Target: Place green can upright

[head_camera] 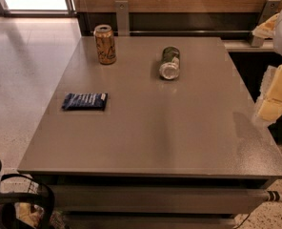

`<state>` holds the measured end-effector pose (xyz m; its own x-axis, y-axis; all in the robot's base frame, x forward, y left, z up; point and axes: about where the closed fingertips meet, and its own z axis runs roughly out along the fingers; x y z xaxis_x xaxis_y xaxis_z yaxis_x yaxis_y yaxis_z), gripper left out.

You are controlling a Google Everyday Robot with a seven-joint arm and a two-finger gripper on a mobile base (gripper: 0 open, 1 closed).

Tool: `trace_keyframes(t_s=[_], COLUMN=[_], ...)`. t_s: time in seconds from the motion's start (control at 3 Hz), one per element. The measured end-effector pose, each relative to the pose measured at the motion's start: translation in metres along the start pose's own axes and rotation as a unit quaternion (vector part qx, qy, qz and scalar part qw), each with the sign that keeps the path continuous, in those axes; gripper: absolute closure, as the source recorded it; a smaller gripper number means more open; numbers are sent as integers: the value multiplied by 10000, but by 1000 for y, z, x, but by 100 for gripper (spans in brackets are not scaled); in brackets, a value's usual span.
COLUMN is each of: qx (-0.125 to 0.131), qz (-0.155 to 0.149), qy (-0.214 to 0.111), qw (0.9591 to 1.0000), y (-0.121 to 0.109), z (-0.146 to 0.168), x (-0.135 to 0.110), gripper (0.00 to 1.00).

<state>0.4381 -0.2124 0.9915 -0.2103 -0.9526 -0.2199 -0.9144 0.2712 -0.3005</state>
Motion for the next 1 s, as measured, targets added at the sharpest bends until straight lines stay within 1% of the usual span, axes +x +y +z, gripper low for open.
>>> trace_keyframes(t_s=[0.33,0.67,1.0], qx=[1,24,0], qz=[0,85,776], qy=[0,-41,-284], qw=[10000,10000,9966], y=[0,-10,-54], z=[0,0,15], x=[0,-1,-9], gripper=[0,0,0])
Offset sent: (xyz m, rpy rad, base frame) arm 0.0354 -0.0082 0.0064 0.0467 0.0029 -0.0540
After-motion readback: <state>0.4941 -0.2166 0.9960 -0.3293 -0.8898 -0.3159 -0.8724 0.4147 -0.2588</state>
